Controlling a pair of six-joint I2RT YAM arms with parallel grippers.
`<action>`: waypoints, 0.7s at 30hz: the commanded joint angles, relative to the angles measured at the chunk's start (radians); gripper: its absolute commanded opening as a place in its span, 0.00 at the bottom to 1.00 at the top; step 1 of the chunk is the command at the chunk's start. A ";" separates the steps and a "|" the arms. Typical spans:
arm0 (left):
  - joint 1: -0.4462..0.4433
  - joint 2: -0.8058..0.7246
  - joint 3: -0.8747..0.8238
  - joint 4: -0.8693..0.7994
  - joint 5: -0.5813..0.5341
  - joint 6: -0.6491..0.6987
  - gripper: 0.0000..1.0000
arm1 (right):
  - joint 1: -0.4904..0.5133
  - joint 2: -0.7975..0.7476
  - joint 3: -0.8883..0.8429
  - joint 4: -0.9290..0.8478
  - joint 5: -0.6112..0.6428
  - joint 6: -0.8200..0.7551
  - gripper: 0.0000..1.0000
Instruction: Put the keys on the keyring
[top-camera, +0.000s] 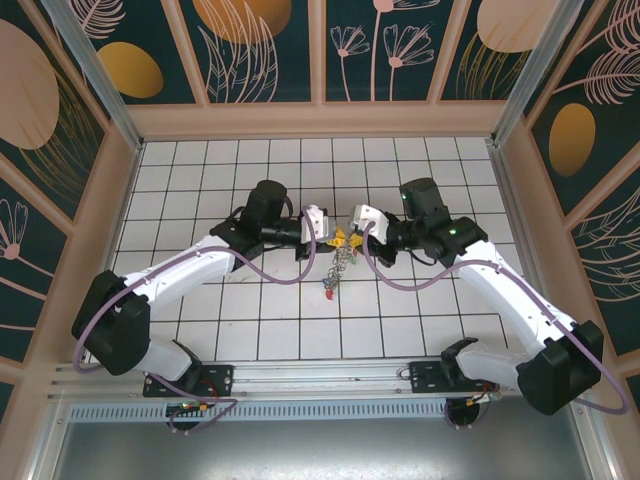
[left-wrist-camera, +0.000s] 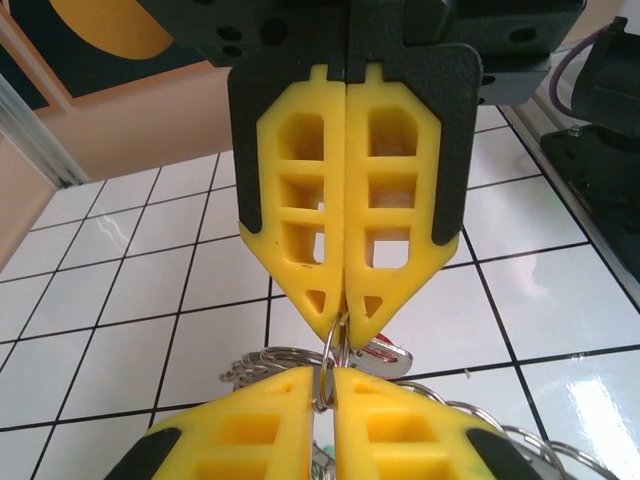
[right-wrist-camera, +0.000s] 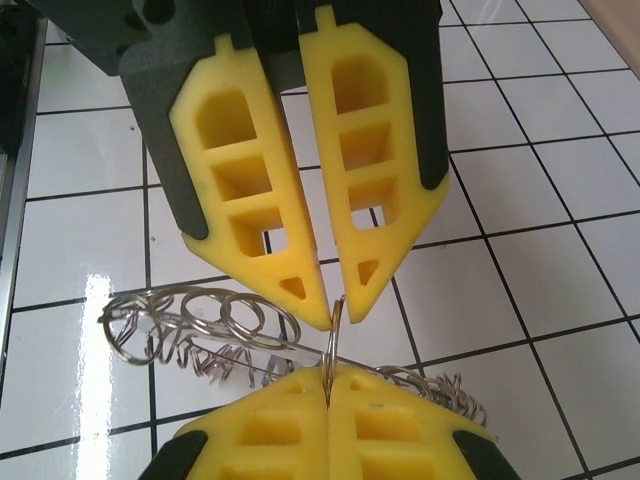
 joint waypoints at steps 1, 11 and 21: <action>-0.007 0.010 0.030 -0.039 0.022 0.036 0.14 | 0.010 -0.001 0.048 0.039 -0.036 0.013 0.00; -0.007 0.031 0.042 -0.027 0.087 0.046 0.00 | 0.014 0.000 0.042 0.084 -0.061 0.034 0.00; -0.007 0.069 0.051 -0.004 0.092 -0.007 0.00 | 0.019 -0.002 0.049 0.100 -0.067 0.039 0.00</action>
